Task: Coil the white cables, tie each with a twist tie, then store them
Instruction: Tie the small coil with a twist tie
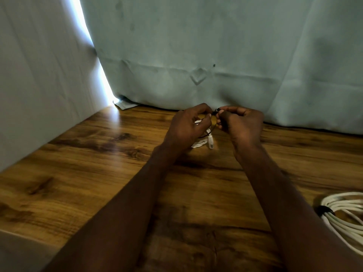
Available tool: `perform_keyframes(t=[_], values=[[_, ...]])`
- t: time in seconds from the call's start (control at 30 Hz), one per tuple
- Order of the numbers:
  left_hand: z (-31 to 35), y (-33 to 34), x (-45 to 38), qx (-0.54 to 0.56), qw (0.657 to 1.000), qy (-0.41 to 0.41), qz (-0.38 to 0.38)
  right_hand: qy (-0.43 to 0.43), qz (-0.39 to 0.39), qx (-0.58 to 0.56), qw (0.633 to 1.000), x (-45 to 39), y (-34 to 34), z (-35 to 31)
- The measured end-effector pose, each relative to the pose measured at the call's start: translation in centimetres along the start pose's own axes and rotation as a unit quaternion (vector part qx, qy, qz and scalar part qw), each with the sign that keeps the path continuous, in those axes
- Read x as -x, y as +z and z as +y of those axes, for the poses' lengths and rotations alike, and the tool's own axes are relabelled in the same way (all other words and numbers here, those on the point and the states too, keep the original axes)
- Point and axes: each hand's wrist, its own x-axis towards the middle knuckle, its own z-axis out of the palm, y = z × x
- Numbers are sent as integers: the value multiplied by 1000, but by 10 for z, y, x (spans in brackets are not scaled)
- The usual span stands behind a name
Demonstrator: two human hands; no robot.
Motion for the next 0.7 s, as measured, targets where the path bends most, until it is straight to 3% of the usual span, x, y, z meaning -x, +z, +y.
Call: perform_keyframes(t=[0.7], values=[[-3, 3, -2, -17, 1000, 10, -14, -59, 28, 75, 995, -7, 2, 7]])
